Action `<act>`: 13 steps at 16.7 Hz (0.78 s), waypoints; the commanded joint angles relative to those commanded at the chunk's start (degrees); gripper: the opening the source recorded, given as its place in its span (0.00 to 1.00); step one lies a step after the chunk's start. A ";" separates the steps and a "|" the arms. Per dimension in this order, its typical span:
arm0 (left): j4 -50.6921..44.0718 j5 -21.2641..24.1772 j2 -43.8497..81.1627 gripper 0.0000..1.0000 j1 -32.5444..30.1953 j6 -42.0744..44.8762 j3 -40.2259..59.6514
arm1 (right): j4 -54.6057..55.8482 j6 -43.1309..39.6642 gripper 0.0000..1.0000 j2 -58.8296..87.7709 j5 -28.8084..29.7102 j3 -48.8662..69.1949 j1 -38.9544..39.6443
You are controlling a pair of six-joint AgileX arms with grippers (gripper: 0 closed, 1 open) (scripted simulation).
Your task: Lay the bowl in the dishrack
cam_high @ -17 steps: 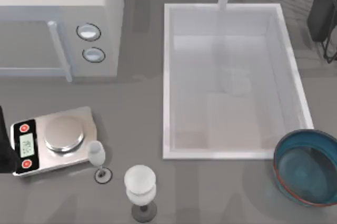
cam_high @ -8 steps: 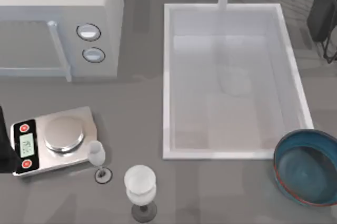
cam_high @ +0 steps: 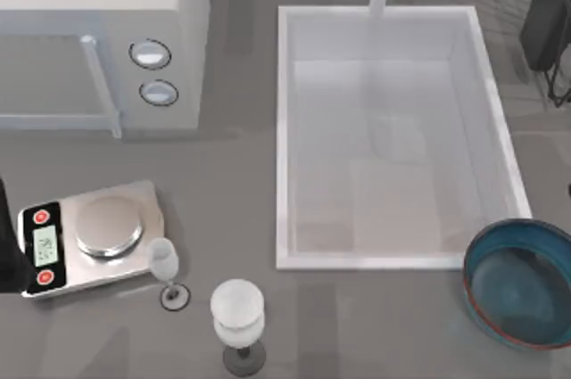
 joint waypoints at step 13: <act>0.00 0.00 0.00 1.00 0.00 0.00 0.00 | 11.66 0.22 1.00 6.93 -0.08 -6.17 0.15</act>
